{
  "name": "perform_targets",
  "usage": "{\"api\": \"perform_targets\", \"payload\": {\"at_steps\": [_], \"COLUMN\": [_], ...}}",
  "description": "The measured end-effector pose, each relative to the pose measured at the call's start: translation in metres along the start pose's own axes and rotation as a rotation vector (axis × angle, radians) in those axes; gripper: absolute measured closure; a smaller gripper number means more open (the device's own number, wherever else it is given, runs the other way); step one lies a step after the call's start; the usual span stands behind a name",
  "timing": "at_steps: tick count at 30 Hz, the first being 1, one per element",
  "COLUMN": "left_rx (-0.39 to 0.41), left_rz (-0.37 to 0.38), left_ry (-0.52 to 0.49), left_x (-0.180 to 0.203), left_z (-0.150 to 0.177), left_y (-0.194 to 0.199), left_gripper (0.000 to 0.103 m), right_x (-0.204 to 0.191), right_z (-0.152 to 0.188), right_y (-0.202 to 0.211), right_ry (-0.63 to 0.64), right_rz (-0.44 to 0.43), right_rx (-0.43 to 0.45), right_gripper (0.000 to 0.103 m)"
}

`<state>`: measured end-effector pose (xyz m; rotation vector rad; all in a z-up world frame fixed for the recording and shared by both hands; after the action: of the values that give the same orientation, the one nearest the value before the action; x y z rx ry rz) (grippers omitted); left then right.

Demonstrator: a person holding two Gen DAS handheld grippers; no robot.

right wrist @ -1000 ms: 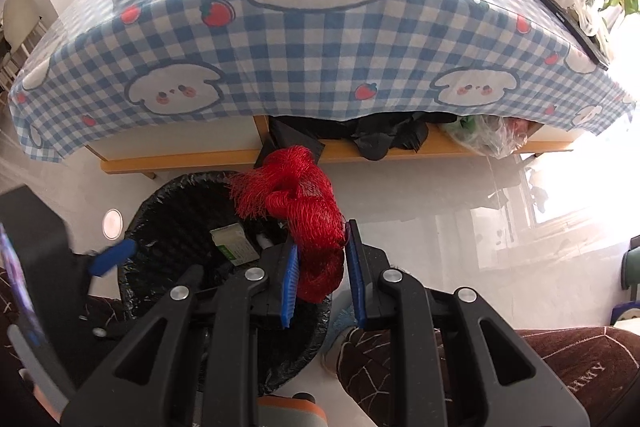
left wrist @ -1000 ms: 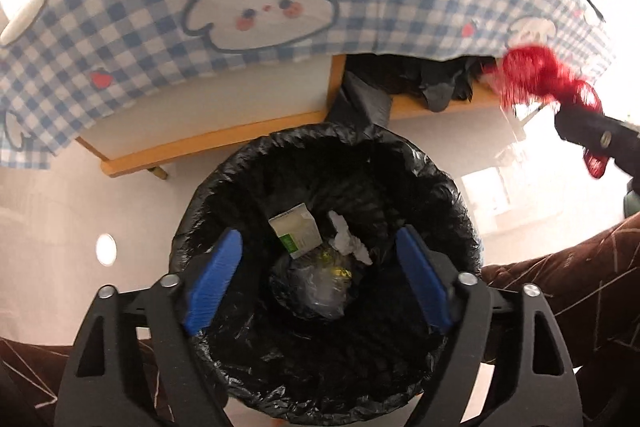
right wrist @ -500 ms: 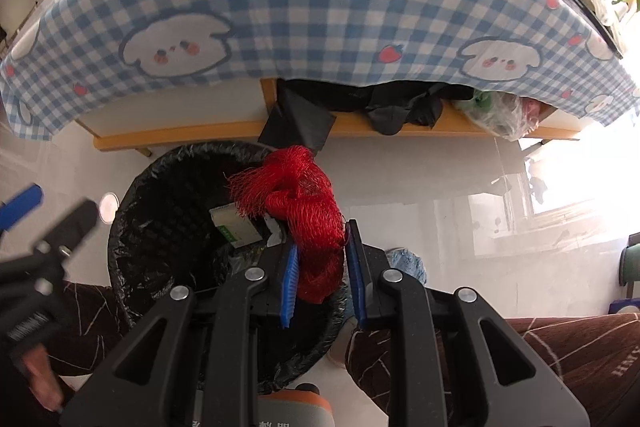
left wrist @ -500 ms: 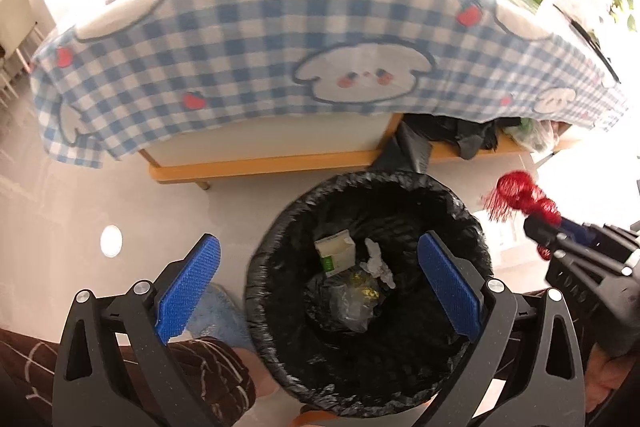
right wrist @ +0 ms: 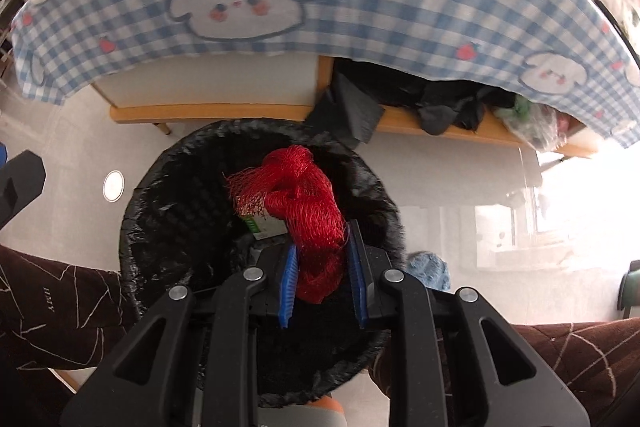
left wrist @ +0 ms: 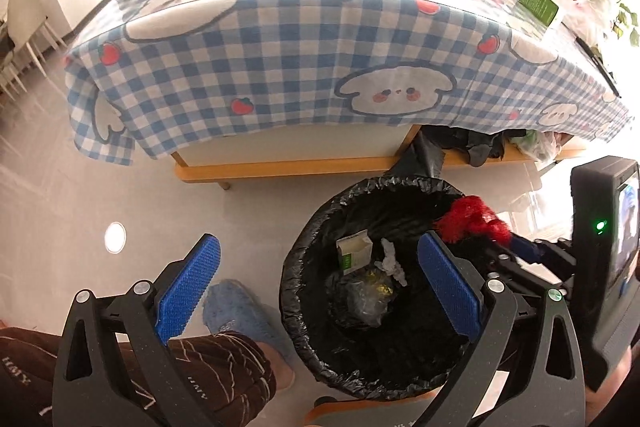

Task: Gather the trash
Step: 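Open left tool to drop the tissue while right tool drops the red net, then raise both open tools from the bin back toward the table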

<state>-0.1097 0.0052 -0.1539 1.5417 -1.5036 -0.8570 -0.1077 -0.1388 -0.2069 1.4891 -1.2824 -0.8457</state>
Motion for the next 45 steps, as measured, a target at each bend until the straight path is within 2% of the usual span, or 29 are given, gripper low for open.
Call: {"api": "perform_targets", "payload": {"at_steps": [6, 10, 18, 22, 24, 31, 36, 40, 45], "left_rx": [-0.012, -0.017, -0.013, -0.01, -0.007, 0.006, 0.031, 0.054, 0.077], "left_rz": [-0.002, -0.005, -0.011, -0.009, -0.01, 0.004, 0.024, 0.053, 0.078], "left_ry": [0.01, 0.009, 0.017, 0.025, 0.026, 0.017, 0.009, 0.018, 0.02], "left_x": [-0.002, -0.002, -0.004, -0.005, -0.004, 0.003, 0.009, 0.011, 0.016], "left_z": [0.0, 0.0, -0.001, -0.003, -0.004, -0.006, -0.013, -0.021, -0.037], "left_y": [-0.003, -0.005, -0.002, -0.001, 0.0, 0.006, 0.014, 0.025, 0.038], "left_gripper": [0.006, 0.006, 0.006, 0.006, 0.006, 0.006, 0.006, 0.006, 0.006], "right_x": [-0.011, -0.014, -0.01, 0.006, 0.013, 0.035, 0.061, 0.079, 0.095], "right_z": [0.0, 0.0, -0.001, -0.003, -0.004, -0.01, -0.019, -0.028, -0.043], "right_y": [-0.013, -0.016, -0.007, 0.004, 0.007, 0.032, 0.057, 0.084, 0.115], "right_ry": [0.015, 0.02, 0.027, -0.009, -0.021, -0.01, -0.08, -0.107, -0.127], "right_rz": [-0.031, -0.032, 0.008, 0.04, 0.066, 0.173, 0.166, 0.192, 0.173], "right_rx": [-0.03, -0.041, -0.016, -0.006, -0.004, 0.065, 0.128, 0.21, 0.293], "right_gripper": [0.081, 0.074, 0.039, 0.028, 0.019, 0.009, 0.009, 0.009, 0.009]}}
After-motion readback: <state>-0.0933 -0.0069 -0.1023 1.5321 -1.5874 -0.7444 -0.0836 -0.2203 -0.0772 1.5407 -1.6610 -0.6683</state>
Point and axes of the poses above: each gripper's, at about its wrist camera, not at the fingertips, and y roughly against the way its jaws point, x to its right, z to its underside, the point moved 2 cm from there along -y, roughly the way its jaws point, and after that the axes turned 5 degrees about y, right-handed, at the moved point
